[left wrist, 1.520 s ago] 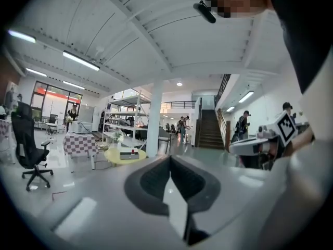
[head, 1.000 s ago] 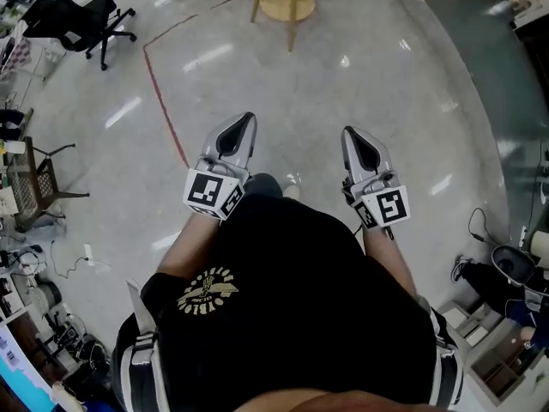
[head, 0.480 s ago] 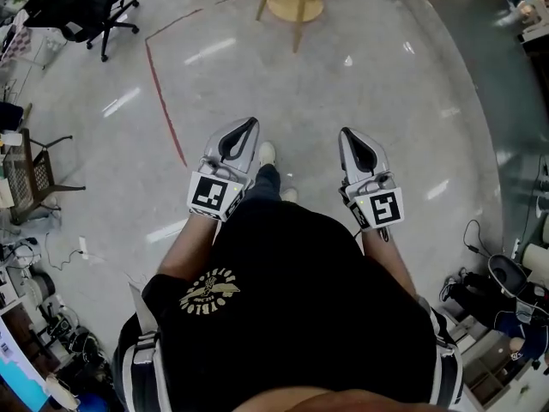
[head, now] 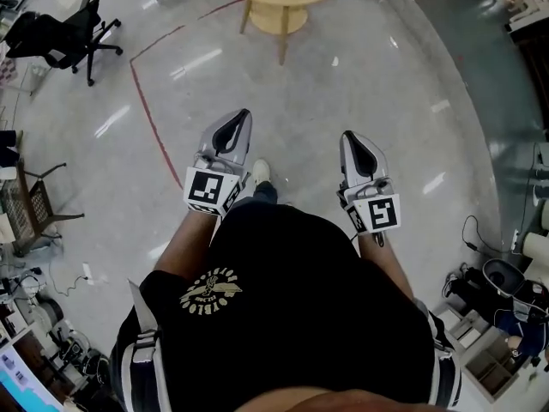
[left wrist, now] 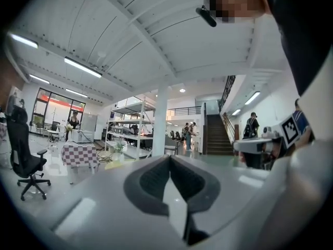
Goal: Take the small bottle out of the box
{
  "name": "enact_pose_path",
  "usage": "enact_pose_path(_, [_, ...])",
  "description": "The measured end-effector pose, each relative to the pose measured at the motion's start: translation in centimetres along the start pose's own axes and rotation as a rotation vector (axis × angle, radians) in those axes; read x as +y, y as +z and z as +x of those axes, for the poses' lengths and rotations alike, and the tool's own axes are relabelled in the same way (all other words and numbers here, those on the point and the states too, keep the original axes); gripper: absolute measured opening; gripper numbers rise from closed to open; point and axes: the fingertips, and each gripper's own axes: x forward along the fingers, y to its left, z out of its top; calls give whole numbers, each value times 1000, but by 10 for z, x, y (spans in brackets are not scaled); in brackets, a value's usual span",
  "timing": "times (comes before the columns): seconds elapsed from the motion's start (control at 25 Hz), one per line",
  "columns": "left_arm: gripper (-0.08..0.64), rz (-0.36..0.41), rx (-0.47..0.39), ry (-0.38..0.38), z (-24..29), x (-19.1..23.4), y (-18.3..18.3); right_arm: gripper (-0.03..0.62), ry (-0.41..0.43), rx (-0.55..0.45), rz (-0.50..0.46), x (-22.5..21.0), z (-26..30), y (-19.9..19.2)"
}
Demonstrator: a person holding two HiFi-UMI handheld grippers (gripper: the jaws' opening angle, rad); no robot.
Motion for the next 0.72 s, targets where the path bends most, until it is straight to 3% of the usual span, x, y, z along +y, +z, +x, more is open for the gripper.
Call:
enact_pose_path(0.24, [0, 13, 4, -42, 38, 14, 13, 5, -17, 9, 21, -19, 35, 8])
enact_pose_path(0.72, [0, -15, -1, -38, 67, 100, 18, 6, 3, 20, 8, -7, 123, 23])
